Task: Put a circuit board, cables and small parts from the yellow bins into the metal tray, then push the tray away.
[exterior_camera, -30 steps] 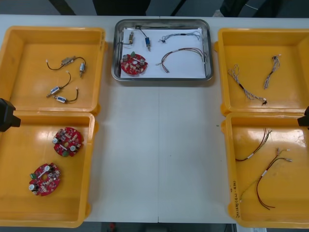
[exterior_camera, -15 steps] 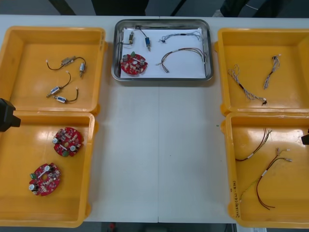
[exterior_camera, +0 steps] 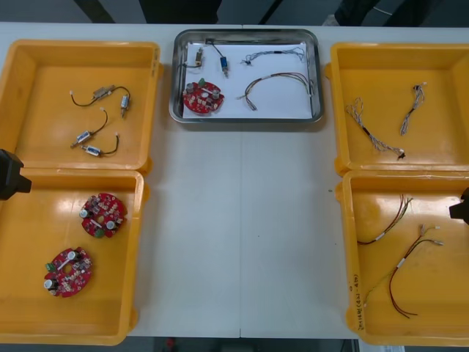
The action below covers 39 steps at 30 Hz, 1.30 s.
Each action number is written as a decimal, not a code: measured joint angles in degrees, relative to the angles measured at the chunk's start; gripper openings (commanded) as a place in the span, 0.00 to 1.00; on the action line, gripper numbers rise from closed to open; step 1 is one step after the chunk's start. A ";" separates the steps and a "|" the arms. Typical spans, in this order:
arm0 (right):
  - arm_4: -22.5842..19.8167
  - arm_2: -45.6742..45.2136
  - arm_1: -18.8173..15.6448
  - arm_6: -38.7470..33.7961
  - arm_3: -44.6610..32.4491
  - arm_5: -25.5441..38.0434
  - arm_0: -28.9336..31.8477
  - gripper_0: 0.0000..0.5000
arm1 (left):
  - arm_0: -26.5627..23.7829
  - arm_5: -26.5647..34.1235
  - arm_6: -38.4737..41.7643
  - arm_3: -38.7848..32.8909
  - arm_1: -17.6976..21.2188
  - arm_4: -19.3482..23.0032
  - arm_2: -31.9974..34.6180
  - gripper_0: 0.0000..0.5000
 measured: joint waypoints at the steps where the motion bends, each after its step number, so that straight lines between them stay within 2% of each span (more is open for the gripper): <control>1: 0.09 0.00 0.16 -0.36 0.00 0.00 0.00 1.00 | 0.00 0.00 0.00 0.00 0.00 0.00 0.00 1.00; 39: 0.11 0.00 0.45 -0.39 -0.11 0.00 -0.01 1.00 | 0.00 0.00 -0.01 0.00 0.00 0.00 0.00 1.00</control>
